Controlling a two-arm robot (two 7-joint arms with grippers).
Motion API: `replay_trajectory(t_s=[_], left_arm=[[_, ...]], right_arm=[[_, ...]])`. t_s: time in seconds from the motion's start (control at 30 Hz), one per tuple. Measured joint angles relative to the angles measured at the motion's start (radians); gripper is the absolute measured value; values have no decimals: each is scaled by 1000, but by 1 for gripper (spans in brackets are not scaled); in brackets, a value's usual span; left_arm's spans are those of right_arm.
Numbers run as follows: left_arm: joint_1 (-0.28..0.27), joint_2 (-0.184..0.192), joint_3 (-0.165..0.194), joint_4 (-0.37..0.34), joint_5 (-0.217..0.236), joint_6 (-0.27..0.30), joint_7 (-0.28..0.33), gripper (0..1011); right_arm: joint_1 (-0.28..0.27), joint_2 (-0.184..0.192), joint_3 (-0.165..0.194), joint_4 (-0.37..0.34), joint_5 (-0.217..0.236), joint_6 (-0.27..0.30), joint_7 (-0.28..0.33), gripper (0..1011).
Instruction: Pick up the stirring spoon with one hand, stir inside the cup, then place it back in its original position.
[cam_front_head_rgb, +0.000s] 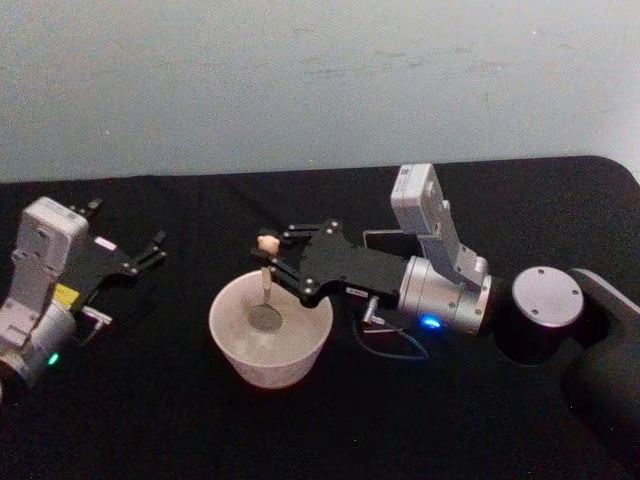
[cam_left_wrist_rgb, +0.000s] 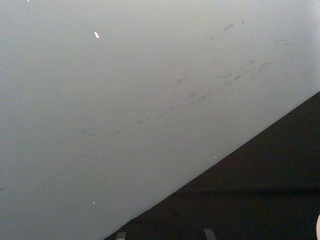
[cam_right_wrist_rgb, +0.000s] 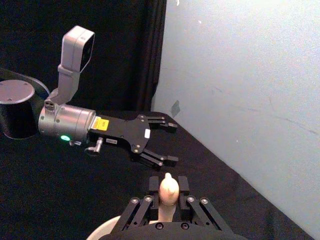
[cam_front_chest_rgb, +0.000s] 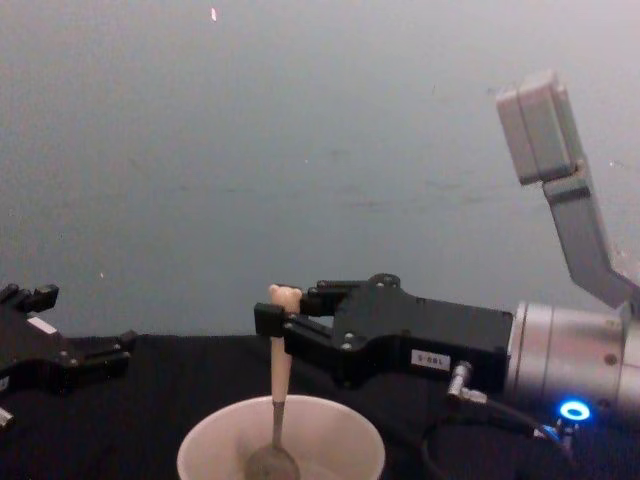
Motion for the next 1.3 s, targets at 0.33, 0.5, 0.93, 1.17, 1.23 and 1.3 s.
replay_trajectory(t_s=[0.33, 0.5, 0.93, 1.17, 1.23, 1.3], left_arm=[[0, 0, 0, 0, 0, 0, 0, 1001], [0, 0, 0, 0, 0, 0, 0, 1001], [0, 0, 0, 0, 0, 0, 0, 1001], [0, 0, 0, 0, 0, 0, 0, 1002], [0, 0, 0, 0, 0, 0, 0, 1001], [0, 0, 0, 0, 0, 0, 0, 1001]], right_arm=[[2, -7, 5, 16, -16, -4, -6, 214], [-7, 2, 14, 7, -19, -1, -13, 214], [-77, 69, 48, -98, -4, 24, -26, 214], [-112, 84, 43, -152, 10, 38, -18, 214], [-118, 83, 37, -164, 16, 42, -13, 214], [-119, 80, 32, -169, 19, 43, -10, 214]])
